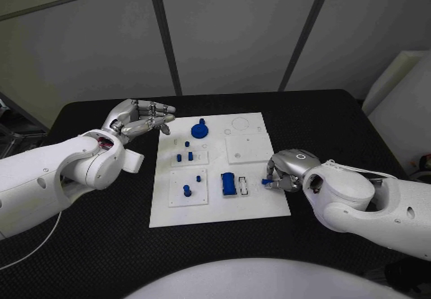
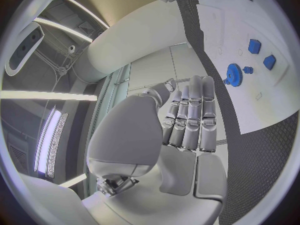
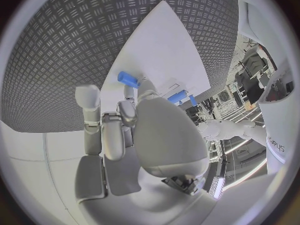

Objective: Assemble the parts on the task board

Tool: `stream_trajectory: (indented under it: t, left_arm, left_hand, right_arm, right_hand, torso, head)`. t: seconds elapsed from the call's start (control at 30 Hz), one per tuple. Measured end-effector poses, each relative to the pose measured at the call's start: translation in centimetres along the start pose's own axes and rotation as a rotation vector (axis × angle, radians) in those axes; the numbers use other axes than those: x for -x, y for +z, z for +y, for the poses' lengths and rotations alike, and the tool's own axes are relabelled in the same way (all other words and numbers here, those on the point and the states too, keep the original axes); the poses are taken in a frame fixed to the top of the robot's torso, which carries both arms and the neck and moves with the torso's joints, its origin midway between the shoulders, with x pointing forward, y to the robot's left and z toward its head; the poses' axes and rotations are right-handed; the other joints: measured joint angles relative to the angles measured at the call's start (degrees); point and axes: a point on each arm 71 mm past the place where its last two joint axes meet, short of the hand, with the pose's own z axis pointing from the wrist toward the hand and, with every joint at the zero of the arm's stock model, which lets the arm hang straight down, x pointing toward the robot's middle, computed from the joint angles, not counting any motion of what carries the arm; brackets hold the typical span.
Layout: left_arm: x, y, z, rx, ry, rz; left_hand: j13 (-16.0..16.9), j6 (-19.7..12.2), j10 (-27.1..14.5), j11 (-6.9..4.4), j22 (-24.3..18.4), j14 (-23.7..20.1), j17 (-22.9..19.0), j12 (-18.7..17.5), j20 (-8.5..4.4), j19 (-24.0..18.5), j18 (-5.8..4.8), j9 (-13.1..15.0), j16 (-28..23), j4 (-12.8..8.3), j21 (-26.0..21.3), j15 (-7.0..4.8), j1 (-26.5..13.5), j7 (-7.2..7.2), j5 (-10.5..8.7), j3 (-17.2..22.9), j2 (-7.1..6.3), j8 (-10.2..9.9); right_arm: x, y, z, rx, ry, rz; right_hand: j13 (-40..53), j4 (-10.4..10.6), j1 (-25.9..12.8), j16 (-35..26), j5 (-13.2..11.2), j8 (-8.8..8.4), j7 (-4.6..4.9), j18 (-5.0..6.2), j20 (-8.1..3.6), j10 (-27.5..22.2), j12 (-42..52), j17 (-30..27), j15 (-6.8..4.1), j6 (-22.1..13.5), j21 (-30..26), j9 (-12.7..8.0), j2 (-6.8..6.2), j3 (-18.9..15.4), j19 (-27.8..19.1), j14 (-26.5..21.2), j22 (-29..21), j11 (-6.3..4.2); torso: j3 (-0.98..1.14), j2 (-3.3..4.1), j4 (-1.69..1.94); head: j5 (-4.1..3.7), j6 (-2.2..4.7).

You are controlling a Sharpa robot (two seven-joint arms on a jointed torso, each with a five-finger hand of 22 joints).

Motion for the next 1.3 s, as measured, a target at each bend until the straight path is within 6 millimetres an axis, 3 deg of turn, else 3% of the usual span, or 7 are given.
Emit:
stream_trajectory:
  t: [0.2,0.53,0.6,0.77,1.3]
  left_arm:
    - [-0.1,0.0,0.0,0.0,-0.001,0.002]
    - [-0.1,0.0,0.0,0.0,-0.001,0.002]
    - [-0.1,0.0,0.0,0.0,-0.001,0.002]
    - [-0.1,0.0,0.0,0.0,-0.001,0.003]
    - [-0.2,0.1,0.0,0.0,-0.002,0.004]
  left_hand:
    - [0.0,0.0,0.0,0.0,0.1,0.0,0.0,0.0,0.0,0.0,0.0,0.0,0.0,-0.2,0.0,0.0,0.0,0.0,0.0,0.2,0.0,0.0]
    - [0.0,0.0,0.0,0.0,0.1,0.0,0.0,0.0,0.0,0.0,0.01,0.0,0.0,-0.2,0.0,0.0,0.0,0.0,0.0,0.2,0.0,0.0]
    - [-0.1,0.0,0.0,0.0,0.2,0.0,-0.1,0.2,0.0,0.0,0.0,0.0,0.0,-0.2,0.0,0.0,0.0,0.0,0.0,0.2,0.0,0.2]
    - [-0.1,0.0,0.0,0.0,0.2,0.0,-0.1,0.2,0.0,0.0,0.0,0.0,0.0,-0.2,0.0,0.0,0.0,0.0,0.0,0.2,0.0,0.2]
    - [0.0,0.0,0.0,0.0,0.2,0.0,-0.1,0.2,0.0,0.0,0.0,0.0,0.0,-0.2,0.0,0.0,0.0,0.0,0.0,0.2,0.0,0.2]
  right_arm:
    - [-0.2,-0.2,0.4,-0.006,0.055,-0.017]
    - [-0.3,-0.9,1.1,-0.012,0.188,-0.018]
    - [-0.2,-0.9,1.3,-0.012,0.22,-0.026]
    - [-0.1,-0.8,1.7,-0.014,0.281,-0.034]
    - [-0.6,0.2,2.7,-0.018,0.384,0.003]
  right_hand:
    - [1.3,-0.7,-0.4,0.8,1.6,0.04,0.03,0.0,-0.18,0.6,1.0,0.0,-0.23,0.2,1.2,0.0,0.38,3.6,1.0,0.0,2.1,0.4]
    - [1.6,1.1,-0.8,1.1,1.8,-0.03,0.13,0.0,-0.38,0.9,1.1,0.0,-0.6,0.3,1.8,-0.3,0.79,6.2,1.2,0.0,2.7,0.5]
    - [2.4,1.8,-1.5,1.3,1.8,-0.09,0.25,0.0,-0.5,1.3,1.5,0.0,-0.62,0.4,1.9,-2.8,0.31,6.9,1.3,0.1,2.9,0.12]
    - [2.1,1.8,-2.8,1.3,1.8,0.21,0.33,0.0,-0.58,2.4,1.8,0.0,-0.94,0.6,1.9,-2.8,-0.75,8.0,1.4,0.1,3.1,-0.81]
    - [2.4,3.6,-5.4,1.3,2.3,0.21,-0.31,0.0,-0.58,3.0,1.6,0.0,-1.02,1.2,2.1,-2.7,-1.94,10.2,1.4,0.0,3.3,-1.44]
  torso:
    - [0.0,0.01,0.08]
    - [-0.08,0.04,0.13]
    - [-0.06,0.04,0.14]
    - [-0.04,0.07,0.14]
    - [-0.04,0.07,0.08]
  head:
    - [0.06,0.27]
    - [0.13,0.38]
    - [0.22,0.39]
    - [0.34,0.32]
    - [0.54,0.29]
